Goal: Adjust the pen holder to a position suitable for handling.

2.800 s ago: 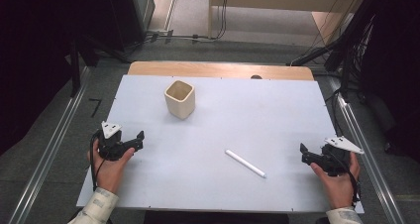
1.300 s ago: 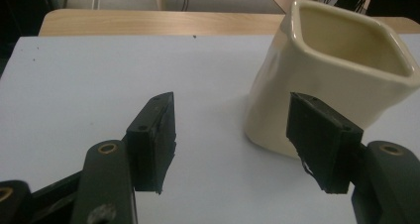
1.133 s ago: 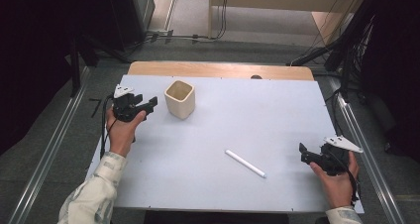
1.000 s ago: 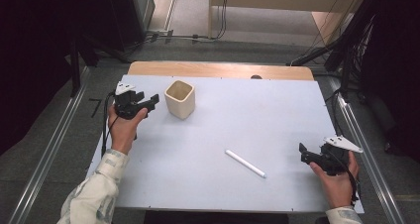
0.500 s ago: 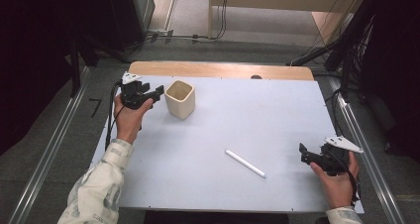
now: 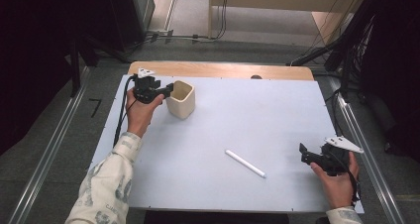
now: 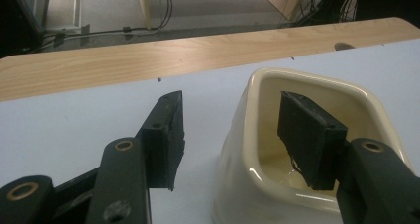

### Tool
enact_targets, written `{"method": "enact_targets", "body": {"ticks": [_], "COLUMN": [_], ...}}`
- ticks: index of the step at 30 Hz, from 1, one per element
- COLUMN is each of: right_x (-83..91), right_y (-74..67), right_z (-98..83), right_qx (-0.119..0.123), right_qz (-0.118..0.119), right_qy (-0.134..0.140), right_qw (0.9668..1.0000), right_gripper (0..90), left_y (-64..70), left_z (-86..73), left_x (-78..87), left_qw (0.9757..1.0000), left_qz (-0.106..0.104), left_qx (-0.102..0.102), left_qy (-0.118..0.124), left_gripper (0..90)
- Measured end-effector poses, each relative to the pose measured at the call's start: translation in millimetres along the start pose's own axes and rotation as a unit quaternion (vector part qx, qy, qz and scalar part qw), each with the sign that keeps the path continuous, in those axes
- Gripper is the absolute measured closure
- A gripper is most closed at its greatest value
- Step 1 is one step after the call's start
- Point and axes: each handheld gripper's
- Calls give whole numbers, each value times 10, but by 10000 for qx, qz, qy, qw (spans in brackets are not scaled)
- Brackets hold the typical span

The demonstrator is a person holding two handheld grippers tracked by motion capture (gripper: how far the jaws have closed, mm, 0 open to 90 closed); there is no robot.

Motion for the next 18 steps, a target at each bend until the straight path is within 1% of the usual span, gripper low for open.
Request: {"method": "enact_targets", "body": {"ticks": [4, 6, 7, 8, 9, 12, 13, 15, 18], "right_x": [6, 8, 7, 7, 6, 0, -1, -2, 0], "right_y": [-3, -1, 0, 0, 2, 4, 3, 1, 2], "right_z": [0, -1, -1, -1, -1, -2, -1, -1, -1], "right_qx": [-21, -24, -22, -22, -14, -16, -16, -12, -19], "right_qz": [3, 12, 13, 13, 17, 34, 33, 39, 37], "right_qy": [-12, -10, -12, -12, -7, -16, -19, -20, -28], "right_qw": [10000, 10000, 10000, 10000, 10000, 10000, 10000, 10000, 10000], "right_gripper": [59, 59, 59, 59, 59, 60, 60, 60, 60], "left_y": [21, 18, 9, 9, 2, -4, 0, 8, 9], "left_z": [-1, -3, -12, -12, -19, -27, -31, -38, -42], "left_x": [-87, -106, -141, -141, -159, -193, -215, -237, -260], "left_qw": [9999, 9999, 9998, 9998, 9997, 9995, 9995, 9993, 9992], "left_qz": [9, 21, 33, 33, 44, 14, -43, -46, -59], "left_qx": [-39, -43, -53, -53, -75, -79, -64, -116, -134], "left_qy": [-113, -126, -181, -181, -238, -298, -291, -351, -371], "left_gripper": [446, 458, 468, 478, 478, 514, 519, 543, 563]}}
Point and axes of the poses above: each handheld gripper's, and its own axes: x roughly backward along the jaws, z roughly out of its top, y roughly to its right, and after that the axes turned 7 degrees about -z, right-handed
